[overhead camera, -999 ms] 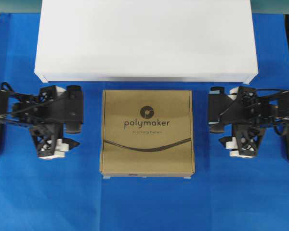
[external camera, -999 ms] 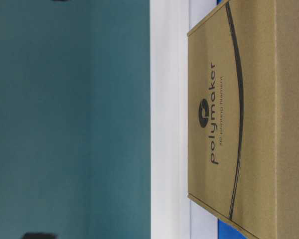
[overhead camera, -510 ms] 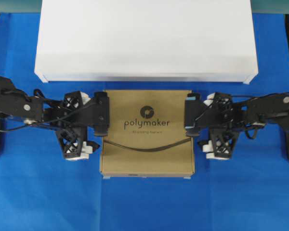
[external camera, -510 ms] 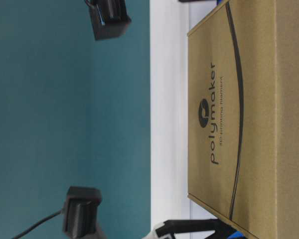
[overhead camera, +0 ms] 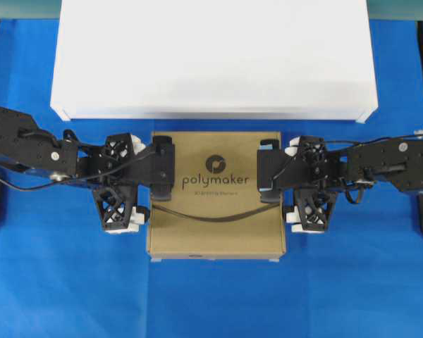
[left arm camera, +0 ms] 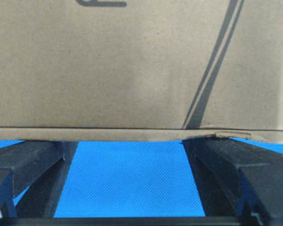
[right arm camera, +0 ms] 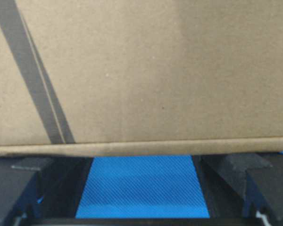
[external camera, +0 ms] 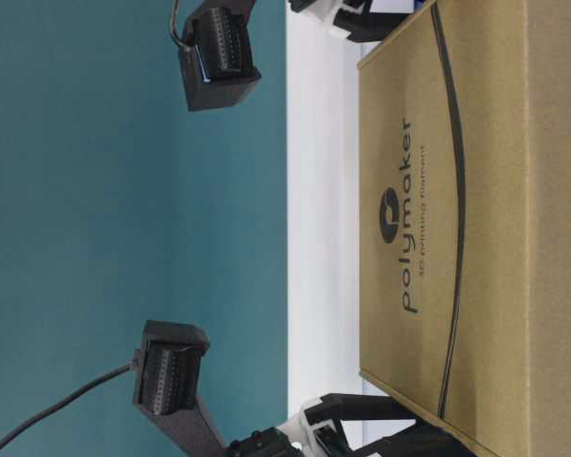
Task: Place the cardboard box on the stand after clamping it between your arms.
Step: 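Press both grippers against opposite sides of the box to clamp it, then lift the clamped box and carry it back over the white stand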
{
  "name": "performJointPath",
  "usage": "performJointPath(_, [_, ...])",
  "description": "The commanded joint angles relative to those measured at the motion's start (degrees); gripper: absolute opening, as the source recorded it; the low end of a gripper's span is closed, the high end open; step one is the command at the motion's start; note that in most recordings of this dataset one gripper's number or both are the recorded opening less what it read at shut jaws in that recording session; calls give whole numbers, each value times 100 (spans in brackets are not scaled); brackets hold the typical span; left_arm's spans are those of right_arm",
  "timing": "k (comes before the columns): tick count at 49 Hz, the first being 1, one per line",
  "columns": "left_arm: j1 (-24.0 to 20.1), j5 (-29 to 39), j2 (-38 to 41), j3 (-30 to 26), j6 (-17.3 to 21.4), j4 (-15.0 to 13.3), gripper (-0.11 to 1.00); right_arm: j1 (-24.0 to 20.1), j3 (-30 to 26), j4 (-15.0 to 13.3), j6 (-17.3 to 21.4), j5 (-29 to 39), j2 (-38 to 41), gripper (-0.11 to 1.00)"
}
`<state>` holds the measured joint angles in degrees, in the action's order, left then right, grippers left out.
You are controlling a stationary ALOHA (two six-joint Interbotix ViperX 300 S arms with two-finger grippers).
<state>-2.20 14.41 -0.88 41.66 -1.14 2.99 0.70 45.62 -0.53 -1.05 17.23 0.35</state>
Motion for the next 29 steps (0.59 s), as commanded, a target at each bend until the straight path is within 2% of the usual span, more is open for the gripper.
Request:
performJointPath(1, [-26,-70,70,-325,35,9,85,35,-439,18,-9,-255,18,99])
performJointPath(9, [-44,88,-62,-466,26,9,85,62,-545,44,9,-132,-237,99])
performJointPath(14, [-53,396,-308,-668,-18,9,85,53,-694,123,9,176,-554,99])
performJointPath(22, [-53,1318,-791,-1274,-18,9,85,53,-1169,202,18,1020,-1107,99])
performJointPath(29, [-62,2065,-1134,-1969,18,9,85,88,-1828,220,18,2013,-1512,99])
